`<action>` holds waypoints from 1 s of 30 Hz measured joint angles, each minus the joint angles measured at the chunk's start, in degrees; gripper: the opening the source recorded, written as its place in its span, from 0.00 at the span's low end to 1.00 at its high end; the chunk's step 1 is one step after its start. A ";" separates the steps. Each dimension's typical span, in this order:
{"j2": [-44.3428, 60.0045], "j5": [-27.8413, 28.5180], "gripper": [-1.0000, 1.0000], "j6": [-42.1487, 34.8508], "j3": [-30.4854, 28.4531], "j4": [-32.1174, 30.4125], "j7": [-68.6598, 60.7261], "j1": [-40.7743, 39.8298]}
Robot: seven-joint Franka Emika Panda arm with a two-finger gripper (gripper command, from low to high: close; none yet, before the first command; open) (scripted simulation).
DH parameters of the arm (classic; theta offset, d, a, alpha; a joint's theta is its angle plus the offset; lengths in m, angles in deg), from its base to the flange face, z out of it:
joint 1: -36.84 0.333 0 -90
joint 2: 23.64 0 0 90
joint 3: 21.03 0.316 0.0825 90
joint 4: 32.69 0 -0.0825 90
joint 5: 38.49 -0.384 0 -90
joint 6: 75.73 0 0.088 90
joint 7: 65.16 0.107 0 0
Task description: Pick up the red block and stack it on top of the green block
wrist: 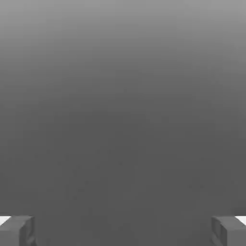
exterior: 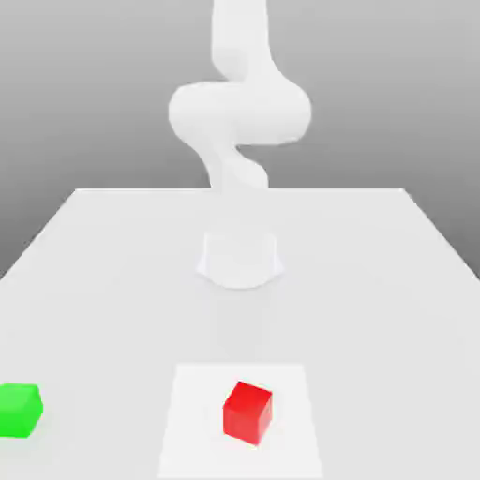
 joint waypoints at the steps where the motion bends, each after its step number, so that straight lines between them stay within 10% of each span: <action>1: 2.26 0.12 0.50 1.11 0.56 -0.90 1.21 -0.53; 27: 56.31 4.77 0.50 31.91 3.27 -16.78 26.19 -2.98; 28: 57.63 5.14 0.00 33.02 2.83 -16.60 26.47 -2.62; 30: 57.63 5.16 0.00 33.03 2.83 -16.60 26.48 -2.62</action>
